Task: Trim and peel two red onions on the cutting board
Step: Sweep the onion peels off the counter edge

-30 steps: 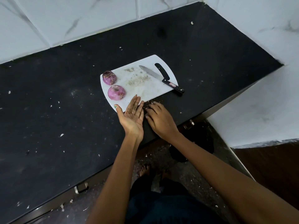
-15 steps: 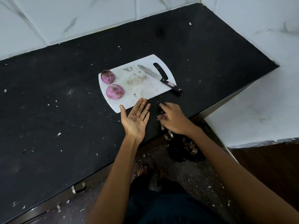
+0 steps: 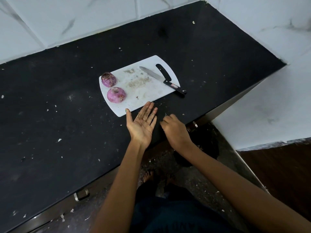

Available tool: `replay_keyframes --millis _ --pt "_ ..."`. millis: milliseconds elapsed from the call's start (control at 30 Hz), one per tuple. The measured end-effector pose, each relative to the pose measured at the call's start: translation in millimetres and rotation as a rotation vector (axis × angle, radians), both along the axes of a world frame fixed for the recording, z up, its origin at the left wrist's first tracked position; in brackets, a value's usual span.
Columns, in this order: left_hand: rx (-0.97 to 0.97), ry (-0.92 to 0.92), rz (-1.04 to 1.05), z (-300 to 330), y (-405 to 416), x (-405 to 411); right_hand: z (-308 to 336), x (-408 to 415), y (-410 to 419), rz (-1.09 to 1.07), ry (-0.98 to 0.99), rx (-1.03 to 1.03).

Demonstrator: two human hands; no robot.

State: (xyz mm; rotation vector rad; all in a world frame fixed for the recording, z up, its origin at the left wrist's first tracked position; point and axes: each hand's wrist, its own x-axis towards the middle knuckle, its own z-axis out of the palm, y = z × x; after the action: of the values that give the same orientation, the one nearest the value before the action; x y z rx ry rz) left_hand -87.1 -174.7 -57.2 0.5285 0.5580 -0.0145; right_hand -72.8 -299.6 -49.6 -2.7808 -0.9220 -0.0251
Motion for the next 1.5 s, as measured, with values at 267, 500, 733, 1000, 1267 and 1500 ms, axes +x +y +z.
replay_keyframes --millis 267,500,733,1000,1267,1500 --pt "-0.027 0.099 -0.05 11 -10 5 29 47 12 -0.437 0.423 0.671" --pt "-0.296 0.247 -0.06 7 -8 14 20 1 39 -0.167 0.215 0.309" --pt "-0.249 0.377 -0.113 16 -6 11 15 -4 38 -0.207 -0.113 0.235" --pt "-0.529 0.339 0.123 6 14 20 40 21 11 -0.098 0.859 0.561" --pt "-0.565 0.2 0.174 12 34 16 -10 15 -17 -0.498 0.33 0.106" --pt "-0.535 0.171 0.156 14 32 17 -28 13 48 -0.265 0.21 0.01"
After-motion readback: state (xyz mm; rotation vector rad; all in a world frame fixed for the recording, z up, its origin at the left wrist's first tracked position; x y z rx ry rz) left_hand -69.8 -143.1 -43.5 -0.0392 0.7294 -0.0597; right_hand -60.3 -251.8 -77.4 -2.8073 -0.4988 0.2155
